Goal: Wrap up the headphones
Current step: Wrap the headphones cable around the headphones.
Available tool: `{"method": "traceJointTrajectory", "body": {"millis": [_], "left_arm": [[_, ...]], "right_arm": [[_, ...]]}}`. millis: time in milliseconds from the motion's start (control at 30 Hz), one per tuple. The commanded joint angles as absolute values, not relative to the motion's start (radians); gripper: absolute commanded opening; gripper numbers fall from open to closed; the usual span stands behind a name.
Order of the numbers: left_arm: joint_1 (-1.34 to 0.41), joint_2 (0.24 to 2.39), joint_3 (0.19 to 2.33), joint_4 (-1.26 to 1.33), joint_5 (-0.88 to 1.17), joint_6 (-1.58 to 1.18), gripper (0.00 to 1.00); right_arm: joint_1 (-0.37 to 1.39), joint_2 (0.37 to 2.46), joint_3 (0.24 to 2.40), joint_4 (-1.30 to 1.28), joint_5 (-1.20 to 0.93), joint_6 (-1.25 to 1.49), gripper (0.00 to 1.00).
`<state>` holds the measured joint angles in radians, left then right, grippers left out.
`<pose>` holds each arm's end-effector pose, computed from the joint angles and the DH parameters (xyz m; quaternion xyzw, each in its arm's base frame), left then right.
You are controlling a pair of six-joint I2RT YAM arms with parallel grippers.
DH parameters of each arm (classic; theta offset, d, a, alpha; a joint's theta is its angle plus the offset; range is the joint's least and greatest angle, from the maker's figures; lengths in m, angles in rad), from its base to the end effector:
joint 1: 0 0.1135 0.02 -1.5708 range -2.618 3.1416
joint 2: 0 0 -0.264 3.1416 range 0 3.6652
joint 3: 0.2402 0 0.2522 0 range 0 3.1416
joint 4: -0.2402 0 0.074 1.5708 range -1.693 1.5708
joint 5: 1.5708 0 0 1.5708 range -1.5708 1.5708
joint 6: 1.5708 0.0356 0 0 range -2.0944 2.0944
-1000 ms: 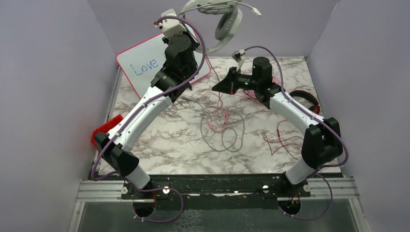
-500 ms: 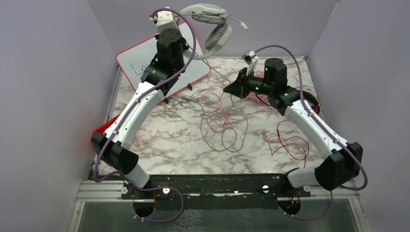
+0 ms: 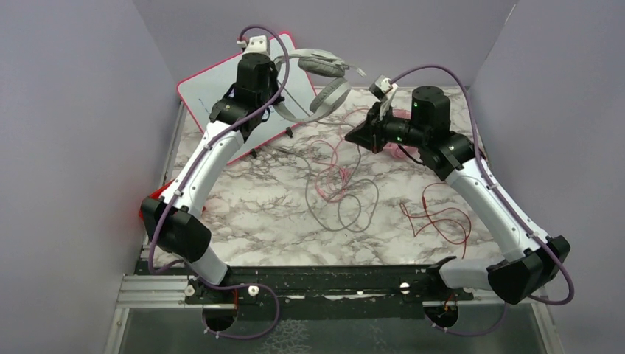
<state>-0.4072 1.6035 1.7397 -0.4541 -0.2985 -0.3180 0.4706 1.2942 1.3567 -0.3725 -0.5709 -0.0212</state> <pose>0.3400 -0.1353 0.4363 -0.0514 0.8042 -0.0930 0.5848 0.2476 0.1476 0.4109 -0.3497 0.7114 0.3478 0.5007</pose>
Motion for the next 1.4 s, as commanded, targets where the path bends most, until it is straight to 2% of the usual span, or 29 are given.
{"method": "traceJointTrajectory", "body": {"millis": [0,167,267,467,633,733,833,933,1133,1267,1367], "left_arm": [[-0.358,1.577,1.664,-0.432,-0.227,-0.362,0.0],[-0.342,1.594,1.629,-0.427,-0.206,-0.341,0.0],[-0.344,1.591,1.61,-0.425,-0.189,-0.334,0.0],[-0.372,1.549,1.585,-0.45,-0.225,-0.257,0.0],[-0.435,1.539,1.579,-0.542,-0.276,-0.188,0.0],[-0.445,1.52,1.529,-0.576,-0.314,-0.123,0.0],[-0.454,1.492,1.458,-0.581,-0.262,-0.052,0.0],[-0.46,1.447,1.413,-0.579,-0.337,-0.097,0.0],[-0.474,1.423,1.431,-0.637,-0.333,-0.083,0.0],[-0.479,1.409,1.429,-0.67,-0.301,-0.116,0.0],[-0.479,1.398,1.444,-0.687,-0.32,-0.159,0.0]], "right_arm": [[0.498,1.216,1.348,-0.391,-0.672,-0.069,0.0],[0.501,1.204,1.391,-0.403,-0.789,-0.059,0.0],[0.514,1.243,1.447,-0.464,-0.787,-0.076,0.0],[0.539,1.324,1.513,-0.567,-0.676,-0.102,0.0],[0.649,1.428,1.645,-0.69,-0.505,-0.132,0.0],[0.663,1.439,1.688,-0.707,-0.437,-0.13,0.0],[0.668,1.477,1.739,-0.743,-0.432,-0.159,0.0],[0.672,1.54,1.816,-0.83,-0.382,-0.159,0.0],[0.689,1.537,1.787,-0.872,-0.166,-0.185,0.0],[0.698,1.542,1.811,-0.904,-0.105,-0.216,0.0],[0.701,1.515,1.74,-0.846,-0.082,-0.197,0.0]]}}
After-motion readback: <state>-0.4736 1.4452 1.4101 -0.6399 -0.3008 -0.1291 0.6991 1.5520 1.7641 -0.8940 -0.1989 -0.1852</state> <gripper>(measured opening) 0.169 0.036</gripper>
